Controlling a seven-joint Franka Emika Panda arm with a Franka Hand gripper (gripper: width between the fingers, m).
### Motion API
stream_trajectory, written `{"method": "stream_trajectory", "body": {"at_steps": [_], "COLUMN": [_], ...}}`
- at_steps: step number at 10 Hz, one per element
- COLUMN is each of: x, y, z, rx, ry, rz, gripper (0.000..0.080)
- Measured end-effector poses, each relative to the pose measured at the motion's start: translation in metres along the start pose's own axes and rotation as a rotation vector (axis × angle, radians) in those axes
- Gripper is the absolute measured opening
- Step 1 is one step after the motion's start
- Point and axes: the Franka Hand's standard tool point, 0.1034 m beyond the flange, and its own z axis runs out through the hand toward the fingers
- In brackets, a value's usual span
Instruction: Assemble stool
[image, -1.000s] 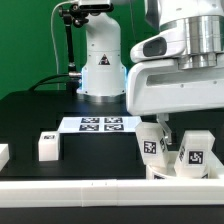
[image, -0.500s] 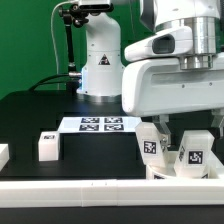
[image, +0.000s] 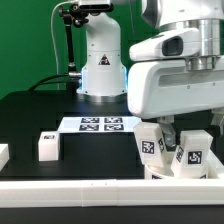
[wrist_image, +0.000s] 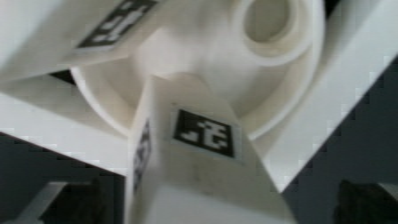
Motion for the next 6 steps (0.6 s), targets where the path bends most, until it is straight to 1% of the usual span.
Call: {"method": "stream_trajectory", "body": {"at_steps": [1, 2, 3, 6], "x": [-0.003, -0.0052, -0.0037, -0.0045], "y": [-0.0087, -0.0138, -0.0141, -0.0111], "z": [0.0008, -0.0011, -0.001, -0.0007], "rx": [0.017, 0.03, 0.023, 0.021], "ry": [-0.022, -0.04, -0.025, -0.026], "rz": [0.022, 0.034, 0.033, 0.018], "gripper": [0.0649, 0.0649, 0.0649, 0.0649]}}
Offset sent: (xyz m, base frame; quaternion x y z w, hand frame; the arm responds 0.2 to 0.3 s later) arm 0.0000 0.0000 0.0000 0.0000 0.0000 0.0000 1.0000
